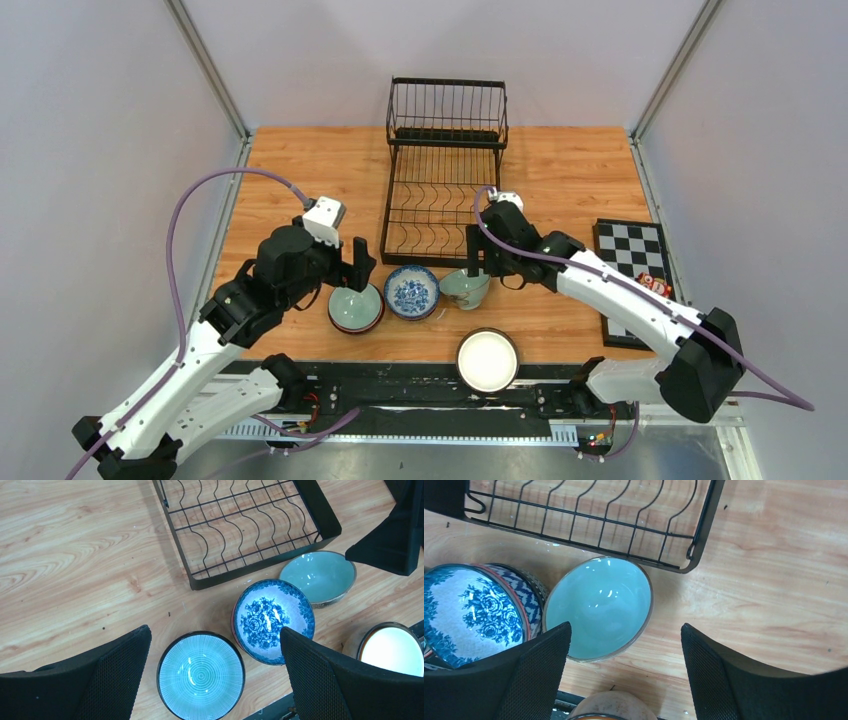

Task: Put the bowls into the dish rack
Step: Pick up the bowl from the center of the board.

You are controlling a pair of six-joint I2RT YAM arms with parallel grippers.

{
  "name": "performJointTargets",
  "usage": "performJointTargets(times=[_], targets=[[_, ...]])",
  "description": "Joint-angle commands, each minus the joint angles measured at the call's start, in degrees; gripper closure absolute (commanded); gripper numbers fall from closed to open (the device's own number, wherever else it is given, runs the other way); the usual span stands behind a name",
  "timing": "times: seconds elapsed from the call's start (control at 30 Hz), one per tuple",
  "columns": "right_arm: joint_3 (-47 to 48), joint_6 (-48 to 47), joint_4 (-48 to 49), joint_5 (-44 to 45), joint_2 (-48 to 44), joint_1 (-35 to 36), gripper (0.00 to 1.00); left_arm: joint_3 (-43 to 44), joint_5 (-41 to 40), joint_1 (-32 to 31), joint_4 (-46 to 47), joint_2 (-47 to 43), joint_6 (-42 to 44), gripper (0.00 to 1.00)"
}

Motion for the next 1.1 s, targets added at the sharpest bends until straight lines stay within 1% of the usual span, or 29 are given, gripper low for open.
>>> performJointTargets(times=[0.0,0.3,0.53,0.7,0.93,1.07], targets=[[-2.6,6.7,-1.8,1.3,1.5,-0.7,0.17,-0.6,0.8,0.4,-0.4,0.0,0.0,0.0],[-4.1,12.0,-1.7,-0.6,5.0,-0.7,0.21,-0.6,0.9,0.5,-0.6,-0.1,0.2,0.0],[-6.8,13.5,-0.4,-3.6,4.9,-0.7,0.3,-0.6,0.9,0.5,-0.7,-0.2,0.3,0.0],[-8.6,13.9,0.6,-6.2,5.2,-0.7,0.34,-0.6,0.7,0.4,-0.7,-0.2,0.2,0.0],[-12.0,14.9,2.2,-7.8,4.0,-0.7,0.45,-0.6,0.4,0.5,-0.7,-0.2,0.2,0.0],[-13.5,14.9,3.3,-8.8,3.5,-0.7,0.6,-0.6,0.0,0.5,-0.8,-0.1,0.2,0.0]])
